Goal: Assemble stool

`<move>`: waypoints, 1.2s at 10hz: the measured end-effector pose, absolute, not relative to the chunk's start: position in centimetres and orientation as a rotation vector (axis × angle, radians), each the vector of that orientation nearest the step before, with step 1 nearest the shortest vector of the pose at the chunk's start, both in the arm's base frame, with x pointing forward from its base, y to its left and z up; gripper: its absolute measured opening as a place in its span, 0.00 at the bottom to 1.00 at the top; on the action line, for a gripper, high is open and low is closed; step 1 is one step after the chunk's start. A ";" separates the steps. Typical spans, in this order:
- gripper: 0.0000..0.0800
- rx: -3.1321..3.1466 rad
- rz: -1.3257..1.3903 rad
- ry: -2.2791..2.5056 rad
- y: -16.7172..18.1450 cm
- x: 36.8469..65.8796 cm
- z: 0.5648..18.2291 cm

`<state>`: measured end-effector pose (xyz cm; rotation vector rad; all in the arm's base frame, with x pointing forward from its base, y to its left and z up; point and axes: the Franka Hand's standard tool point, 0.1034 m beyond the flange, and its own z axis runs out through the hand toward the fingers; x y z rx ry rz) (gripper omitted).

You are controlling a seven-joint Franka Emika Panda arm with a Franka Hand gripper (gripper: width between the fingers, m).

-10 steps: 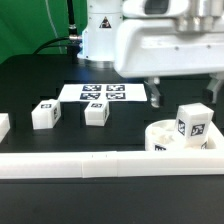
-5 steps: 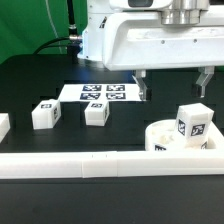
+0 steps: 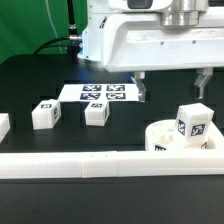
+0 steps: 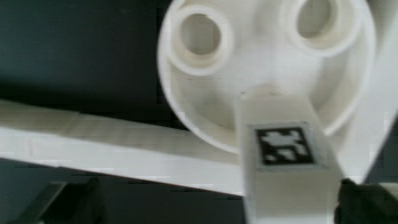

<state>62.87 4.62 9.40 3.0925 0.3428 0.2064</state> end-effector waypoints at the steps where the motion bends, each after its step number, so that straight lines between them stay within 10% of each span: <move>1: 0.81 3.084 0.203 0.370 1.9 62.7 9.1; 12: 0.81 3.154 0.072 0.063 -5.1 58.2 6.2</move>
Offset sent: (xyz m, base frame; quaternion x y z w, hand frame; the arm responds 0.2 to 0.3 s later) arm 0.0000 0.0000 0.0000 0.0000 0.0000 0.0000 1.0000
